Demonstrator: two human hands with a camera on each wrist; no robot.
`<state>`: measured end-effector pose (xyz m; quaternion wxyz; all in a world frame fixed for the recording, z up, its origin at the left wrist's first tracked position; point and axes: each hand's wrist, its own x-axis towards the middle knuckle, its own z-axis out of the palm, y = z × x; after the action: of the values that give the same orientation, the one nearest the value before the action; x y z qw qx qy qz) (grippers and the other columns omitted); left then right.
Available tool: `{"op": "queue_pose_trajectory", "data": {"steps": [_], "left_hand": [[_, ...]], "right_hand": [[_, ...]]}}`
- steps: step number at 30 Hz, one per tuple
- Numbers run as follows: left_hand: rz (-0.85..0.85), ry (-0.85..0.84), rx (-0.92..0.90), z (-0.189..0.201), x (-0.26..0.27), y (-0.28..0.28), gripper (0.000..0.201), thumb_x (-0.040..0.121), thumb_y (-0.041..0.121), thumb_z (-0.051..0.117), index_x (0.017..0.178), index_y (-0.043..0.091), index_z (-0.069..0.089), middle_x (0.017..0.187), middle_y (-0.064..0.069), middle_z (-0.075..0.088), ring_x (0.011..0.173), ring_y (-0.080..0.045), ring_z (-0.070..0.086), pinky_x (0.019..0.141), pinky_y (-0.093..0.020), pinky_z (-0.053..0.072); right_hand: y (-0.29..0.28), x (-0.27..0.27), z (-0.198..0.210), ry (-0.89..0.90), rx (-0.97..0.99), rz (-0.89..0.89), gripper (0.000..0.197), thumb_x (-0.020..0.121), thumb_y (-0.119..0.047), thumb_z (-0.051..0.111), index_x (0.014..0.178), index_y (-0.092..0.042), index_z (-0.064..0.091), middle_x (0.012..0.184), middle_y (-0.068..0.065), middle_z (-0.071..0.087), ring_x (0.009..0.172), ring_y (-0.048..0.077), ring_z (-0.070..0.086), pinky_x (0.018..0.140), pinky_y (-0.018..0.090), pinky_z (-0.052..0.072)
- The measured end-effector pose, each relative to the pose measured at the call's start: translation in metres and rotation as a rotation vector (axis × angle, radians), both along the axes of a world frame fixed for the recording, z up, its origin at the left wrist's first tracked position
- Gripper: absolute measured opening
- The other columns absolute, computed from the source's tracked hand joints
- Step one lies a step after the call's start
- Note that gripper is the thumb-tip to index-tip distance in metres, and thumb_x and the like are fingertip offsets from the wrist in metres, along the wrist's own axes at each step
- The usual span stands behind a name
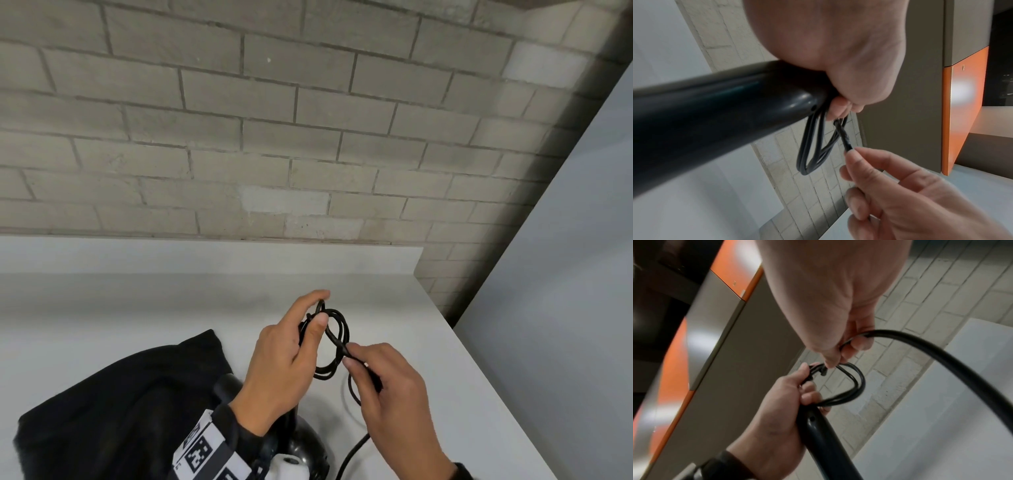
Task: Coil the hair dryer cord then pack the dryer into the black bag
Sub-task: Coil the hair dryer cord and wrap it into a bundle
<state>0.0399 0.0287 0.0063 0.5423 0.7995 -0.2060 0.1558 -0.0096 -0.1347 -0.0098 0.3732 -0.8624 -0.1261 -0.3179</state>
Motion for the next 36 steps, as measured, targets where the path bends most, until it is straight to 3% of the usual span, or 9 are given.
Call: {"op": "queue_pose_trajectory", "data": {"steps": [4,10,12,15,18,22,27,30,36], "left_hand": [[0.02,0.019,-0.011,0.001,0.001,-0.001,0.027,0.095,0.054,0.041,0.105,0.031,0.052,0.047,0.005,0.04,0.043,-0.007,0.035,0.045,-0.026,0.03],[0.003,0.022,0.028,0.003,0.0,0.0,0.041,0.09,0.06,0.041,0.091,0.022,0.054,0.045,0.008,0.041,0.042,-0.008,0.037,0.045,-0.017,0.03],[0.007,-0.004,0.051,0.003,0.0,0.001,0.044,0.091,0.06,0.041,0.086,0.02,0.057,0.046,0.009,0.041,0.042,-0.009,0.037,0.045,-0.015,0.029],[-0.004,-0.031,0.058,0.0,0.001,0.002,0.044,0.093,0.063,0.042,0.079,0.024,0.055,0.048,0.008,0.039,0.044,-0.01,0.036,0.045,-0.015,0.027],[-0.054,-0.033,0.021,-0.002,0.0,0.002,0.039,0.091,0.067,0.042,0.085,0.032,0.056,0.049,0.007,0.039,0.044,-0.009,0.035,0.045,-0.022,0.028],[-0.088,-0.009,0.011,-0.004,-0.003,0.003,0.037,0.091,0.067,0.041,0.12,0.044,0.047,0.051,-0.007,0.044,0.044,-0.01,0.037,0.047,-0.037,0.034],[-0.114,-0.027,0.055,-0.004,-0.001,0.007,0.04,0.09,0.075,0.033,0.107,0.042,0.048,0.053,0.003,0.044,0.048,-0.01,0.04,0.05,-0.03,0.035],[-0.112,-0.053,0.076,-0.002,-0.003,0.008,0.048,0.083,0.083,0.035,0.107,0.043,0.047,0.053,0.008,0.044,0.049,-0.01,0.04,0.053,-0.02,0.032],[-0.066,-0.116,0.094,-0.003,-0.005,0.006,0.036,0.087,0.071,0.048,0.097,0.037,0.051,0.058,0.01,0.048,0.053,-0.011,0.044,0.055,-0.021,0.038]], "right_hand": [[-0.005,-0.004,0.013,0.073,-0.095,0.101,0.017,0.091,-0.021,0.062,0.105,-0.02,0.071,0.087,-0.014,0.062,0.076,-0.004,0.057,0.069,0.006,0.041],[-0.021,-0.016,0.04,0.001,-0.227,0.115,0.02,0.09,-0.034,0.061,0.106,-0.024,0.067,0.087,-0.026,0.046,0.066,-0.007,0.044,0.062,0.009,0.046],[-0.025,-0.019,0.053,-0.047,-0.3,0.106,0.021,0.089,-0.034,0.063,0.107,-0.024,0.067,0.089,-0.022,0.048,0.069,-0.014,0.042,0.066,0.002,0.038],[-0.029,-0.017,0.069,-0.114,-0.359,0.127,0.015,0.094,-0.03,0.061,0.108,-0.027,0.065,0.089,-0.012,0.054,0.065,-0.001,0.048,0.057,0.015,0.043],[-0.033,-0.011,0.08,-0.115,-0.396,0.148,0.016,0.098,-0.035,0.052,0.106,-0.029,0.065,0.09,-0.01,0.052,0.061,0.013,0.05,0.052,0.028,0.044],[-0.033,-0.005,0.087,-0.087,-0.407,0.179,0.016,0.099,-0.035,0.049,0.107,-0.029,0.062,0.091,-0.009,0.053,0.064,0.018,0.054,0.055,0.033,0.048],[-0.029,0.002,0.093,-0.079,-0.38,0.198,0.013,0.098,-0.033,0.053,0.106,-0.029,0.062,0.091,-0.008,0.055,0.067,0.016,0.057,0.058,0.032,0.049],[-0.027,0.008,0.097,-0.088,-0.346,0.191,0.013,0.096,-0.029,0.059,0.104,-0.024,0.068,0.089,-0.01,0.055,0.068,0.004,0.053,0.061,0.018,0.045],[-0.021,0.021,0.101,-0.069,-0.258,0.247,0.012,0.09,-0.019,0.067,0.099,-0.018,0.073,0.084,-0.006,0.057,0.062,-0.003,0.044,0.064,0.008,0.035]]}}
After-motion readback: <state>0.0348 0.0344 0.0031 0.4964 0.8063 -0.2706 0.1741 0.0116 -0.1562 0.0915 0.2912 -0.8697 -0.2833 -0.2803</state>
